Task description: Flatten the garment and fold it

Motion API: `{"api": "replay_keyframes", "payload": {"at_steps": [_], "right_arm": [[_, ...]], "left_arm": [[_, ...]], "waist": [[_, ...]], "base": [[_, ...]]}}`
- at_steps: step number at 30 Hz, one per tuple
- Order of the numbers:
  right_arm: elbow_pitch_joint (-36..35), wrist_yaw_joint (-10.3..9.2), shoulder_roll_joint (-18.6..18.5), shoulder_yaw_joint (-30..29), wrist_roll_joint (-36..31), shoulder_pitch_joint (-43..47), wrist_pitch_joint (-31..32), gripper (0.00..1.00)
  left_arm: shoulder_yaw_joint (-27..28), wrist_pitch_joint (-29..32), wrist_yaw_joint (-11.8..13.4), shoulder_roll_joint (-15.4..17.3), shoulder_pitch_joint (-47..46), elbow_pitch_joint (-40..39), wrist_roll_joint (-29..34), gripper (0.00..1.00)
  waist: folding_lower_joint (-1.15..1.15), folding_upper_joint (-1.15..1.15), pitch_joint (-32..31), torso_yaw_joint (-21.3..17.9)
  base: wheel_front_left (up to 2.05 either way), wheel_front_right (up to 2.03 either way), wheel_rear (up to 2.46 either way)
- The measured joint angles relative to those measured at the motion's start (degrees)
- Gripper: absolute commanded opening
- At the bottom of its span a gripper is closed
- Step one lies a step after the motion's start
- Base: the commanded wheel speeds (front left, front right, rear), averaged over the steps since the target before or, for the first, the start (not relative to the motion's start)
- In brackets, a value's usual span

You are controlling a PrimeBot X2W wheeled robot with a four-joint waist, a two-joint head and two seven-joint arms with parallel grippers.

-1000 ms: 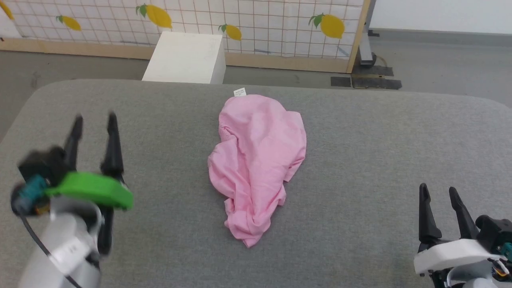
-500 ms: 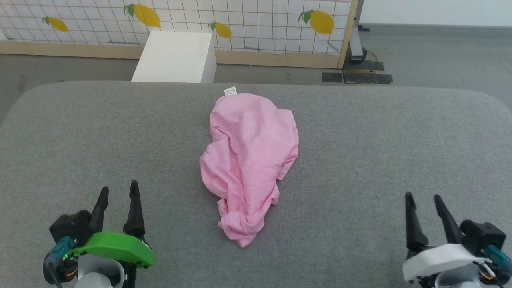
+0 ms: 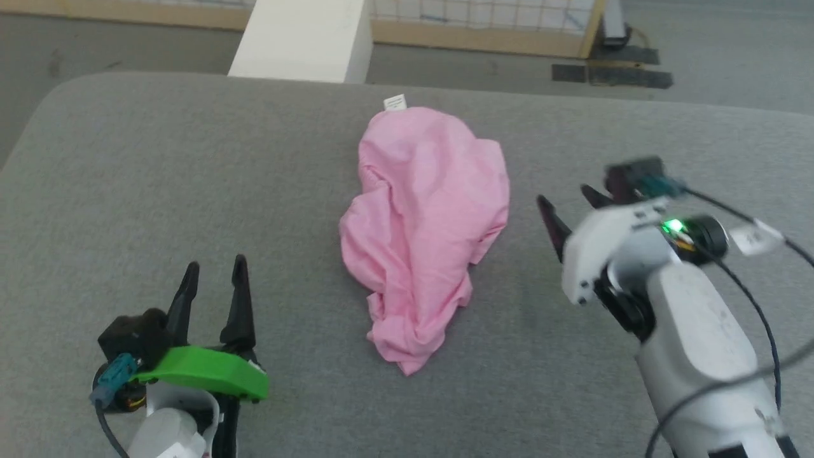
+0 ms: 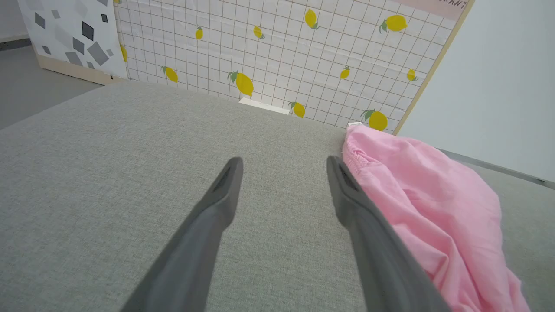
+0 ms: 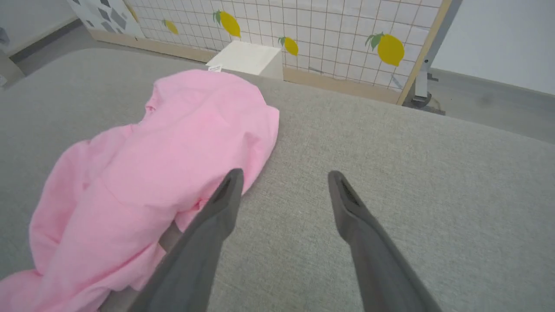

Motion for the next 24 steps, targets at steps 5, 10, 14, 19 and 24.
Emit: {"api": "replay_keyframes", "payload": {"at_steps": [5,10,14,19,24], "right_arm": [[6.6,0.00,0.1,3.8,-2.0,-8.2,9.0,1.00],[12.4,0.00,0.1,2.9,-6.9,-12.5,13.7,1.00],[15.5,0.00,0.1,2.8,-7.6,-13.4,14.0,1.00],[16.6,0.00,0.0,3.7,-6.5,-14.2,11.8,0.00],[15.3,0.01,0.2,2.1,-3.8,-13.8,5.6,0.00]], "left_arm": [[-0.1,-0.1,-1.7,-1.6,-2.0,0.7,0.9,1.00],[0.4,-0.1,-3.4,-3.4,-3.7,1.7,1.7,1.00],[1.3,-0.1,-4.6,-4.3,-4.5,2.4,2.2,1.00],[2.7,-0.1,-5.2,-5.2,-4.5,3.3,3.8,1.00],[3.6,-0.1,-5.7,-5.6,-4.3,4.0,4.4,1.00]], "waist": [[0.00,0.00,2.7,3.5],[0.00,0.00,5.3,7.0],[0.01,0.00,7.4,9.5],[0.01,0.00,9.0,11.4],[0.01,0.00,8.3,10.9]], "base": [[0.00,0.00,0.00],[0.00,0.00,0.00],[0.00,0.00,0.00],[0.00,0.00,0.00],[0.00,0.00,0.00]]}}
